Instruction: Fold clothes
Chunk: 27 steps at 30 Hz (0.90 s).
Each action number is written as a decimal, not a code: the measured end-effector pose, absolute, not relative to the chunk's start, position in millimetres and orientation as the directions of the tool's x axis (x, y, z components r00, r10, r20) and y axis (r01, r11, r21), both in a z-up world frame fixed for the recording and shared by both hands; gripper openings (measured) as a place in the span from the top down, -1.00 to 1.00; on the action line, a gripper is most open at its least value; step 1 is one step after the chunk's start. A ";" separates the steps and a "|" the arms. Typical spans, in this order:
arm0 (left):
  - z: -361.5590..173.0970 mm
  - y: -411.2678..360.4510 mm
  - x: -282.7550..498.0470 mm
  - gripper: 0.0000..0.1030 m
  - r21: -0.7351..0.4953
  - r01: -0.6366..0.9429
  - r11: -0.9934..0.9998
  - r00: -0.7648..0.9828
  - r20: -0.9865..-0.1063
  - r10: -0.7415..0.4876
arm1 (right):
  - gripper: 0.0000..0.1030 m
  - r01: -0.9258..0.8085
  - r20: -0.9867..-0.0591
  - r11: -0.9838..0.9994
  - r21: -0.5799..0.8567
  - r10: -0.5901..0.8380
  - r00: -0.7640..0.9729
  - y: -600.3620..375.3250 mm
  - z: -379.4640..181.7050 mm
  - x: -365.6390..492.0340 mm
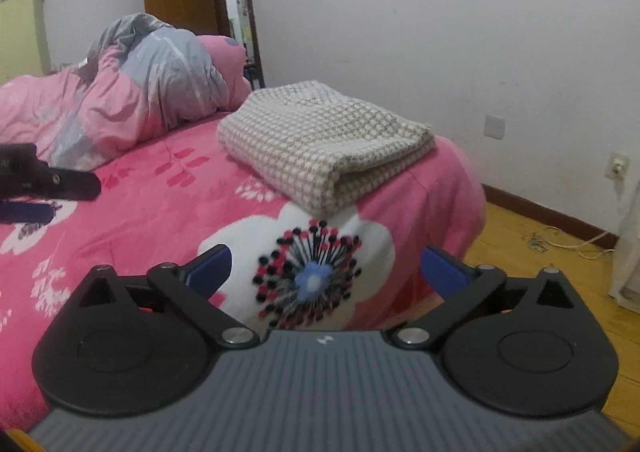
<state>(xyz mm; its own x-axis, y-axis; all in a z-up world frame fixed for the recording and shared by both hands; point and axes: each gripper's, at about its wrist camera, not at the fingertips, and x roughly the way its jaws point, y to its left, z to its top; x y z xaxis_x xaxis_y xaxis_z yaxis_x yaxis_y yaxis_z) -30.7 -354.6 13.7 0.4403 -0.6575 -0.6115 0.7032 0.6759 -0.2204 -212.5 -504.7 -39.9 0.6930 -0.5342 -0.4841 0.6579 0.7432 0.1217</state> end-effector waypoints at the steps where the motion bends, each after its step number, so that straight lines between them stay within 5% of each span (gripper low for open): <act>1: 14.5 -350.4 -34.1 -1.00 -0.213 0.702 0.680 0.450 -0.608 -0.654 | -0.97 0.665 -0.488 0.738 0.119 -0.540 0.686 -497.4 -37.5 -214.6; 27: 18.9 -364.8 -74.0 -1.00 -0.048 0.750 0.660 0.508 -0.597 -0.621 | -0.97 0.806 -0.487 0.592 -0.010 -0.707 0.513 -450.6 -11.1 -213.3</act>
<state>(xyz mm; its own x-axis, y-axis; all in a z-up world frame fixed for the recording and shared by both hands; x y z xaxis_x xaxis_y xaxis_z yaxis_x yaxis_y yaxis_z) -74.0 -364.8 18.9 0.5079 -0.6208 -0.5972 0.7502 0.6595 -0.0475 -213.3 -450.6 -11.1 0.5133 -0.7066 -0.4872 0.8058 0.5921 -0.0099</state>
